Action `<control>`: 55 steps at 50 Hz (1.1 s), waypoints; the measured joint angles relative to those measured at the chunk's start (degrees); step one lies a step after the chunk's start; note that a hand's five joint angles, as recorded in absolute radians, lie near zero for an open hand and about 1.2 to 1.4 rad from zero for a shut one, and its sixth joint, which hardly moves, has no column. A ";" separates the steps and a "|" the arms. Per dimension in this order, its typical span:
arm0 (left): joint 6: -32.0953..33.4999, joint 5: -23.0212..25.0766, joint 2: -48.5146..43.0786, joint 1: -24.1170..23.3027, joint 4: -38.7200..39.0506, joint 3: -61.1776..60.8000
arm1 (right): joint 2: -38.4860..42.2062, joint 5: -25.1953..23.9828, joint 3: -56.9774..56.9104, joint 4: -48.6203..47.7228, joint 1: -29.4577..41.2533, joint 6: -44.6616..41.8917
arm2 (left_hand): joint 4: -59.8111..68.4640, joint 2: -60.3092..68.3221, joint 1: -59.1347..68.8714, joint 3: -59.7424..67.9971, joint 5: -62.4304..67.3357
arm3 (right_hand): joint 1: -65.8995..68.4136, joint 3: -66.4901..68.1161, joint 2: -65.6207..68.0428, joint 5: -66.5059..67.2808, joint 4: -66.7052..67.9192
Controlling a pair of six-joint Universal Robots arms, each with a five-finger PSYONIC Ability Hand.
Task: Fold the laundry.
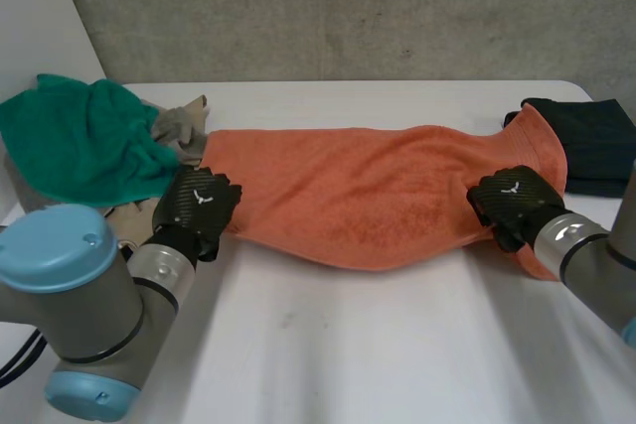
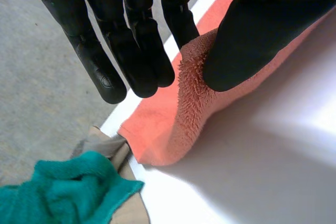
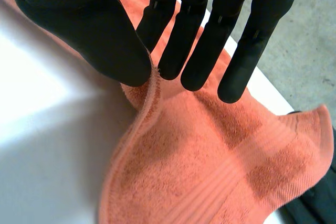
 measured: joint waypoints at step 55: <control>-1.61 0.11 3.92 1.00 0.29 15.59 | 2.80 -11.91 7.84 -3.91 -18.40 -9.36 | 0.00 0.00 0.00 0.00 0.00 | -36.71 -40.05 -39.46 -39.70 -40.27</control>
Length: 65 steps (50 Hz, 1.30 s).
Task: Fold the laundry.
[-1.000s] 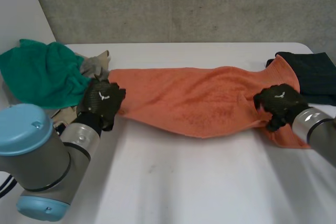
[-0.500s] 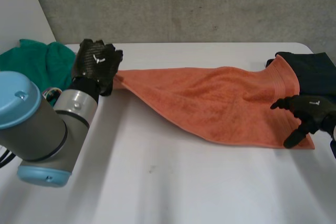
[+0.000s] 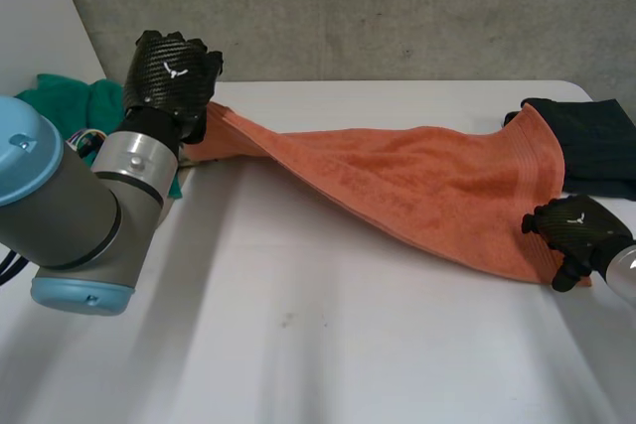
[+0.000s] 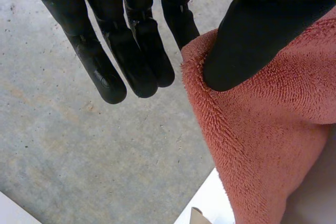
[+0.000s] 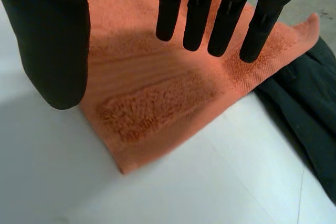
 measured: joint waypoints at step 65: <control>3.87 0.31 20.24 2.20 -41.44 -10.77 | -23.95 4.17 -17.47 45.29 -1.45 -11.03 | 0.01 0.00 0.00 0.02 0.00 | 36.30 40.10 39.61 38.27 40.46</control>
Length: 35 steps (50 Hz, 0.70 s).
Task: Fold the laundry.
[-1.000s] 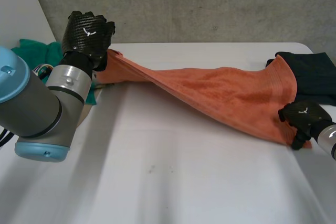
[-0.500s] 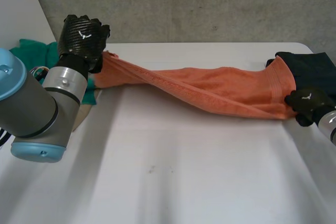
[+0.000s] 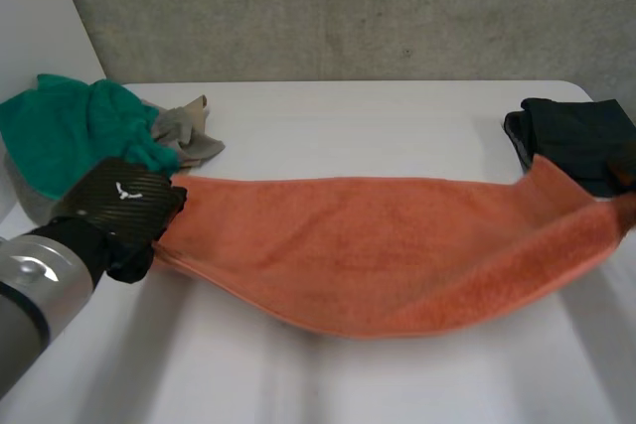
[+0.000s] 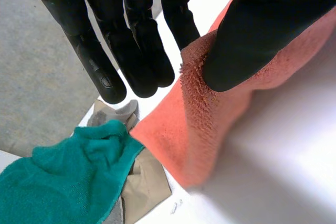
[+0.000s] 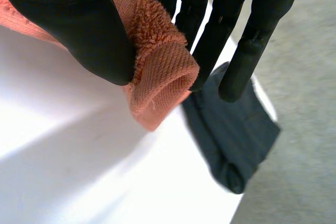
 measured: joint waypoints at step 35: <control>3.79 -4.45 -37.64 3.93 63.75 40.86 | 25.70 15.52 -23.56 -66.29 14.68 40.10 | 0.03 0.07 0.00 0.05 0.54 | 0.00 0.18 0.00 0.00 0.19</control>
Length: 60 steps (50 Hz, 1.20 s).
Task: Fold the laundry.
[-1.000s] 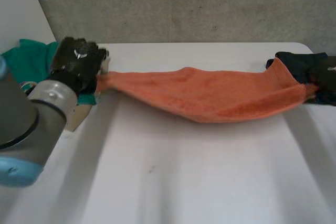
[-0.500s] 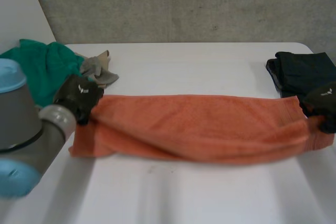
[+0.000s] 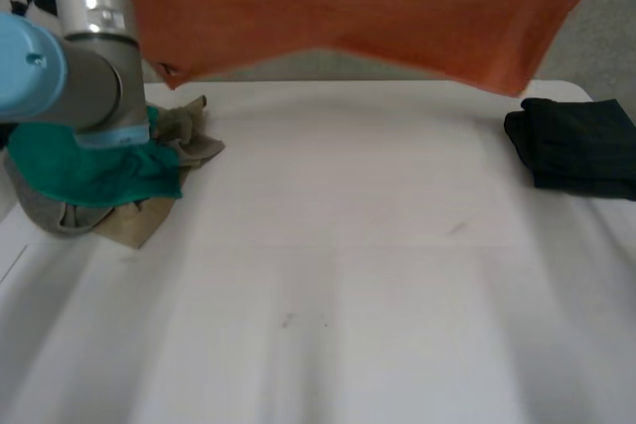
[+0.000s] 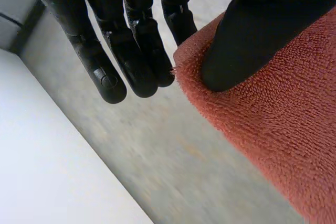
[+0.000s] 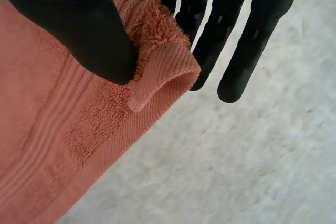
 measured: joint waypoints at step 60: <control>4.36 -2.62 -2.37 -3.12 -32.49 -21.47 | 10.36 2.96 9.54 41.04 -0.37 -29.64 | 0.18 0.06 0.00 0.03 -0.02 | 0.00 0.07 0.00 0.47 0.01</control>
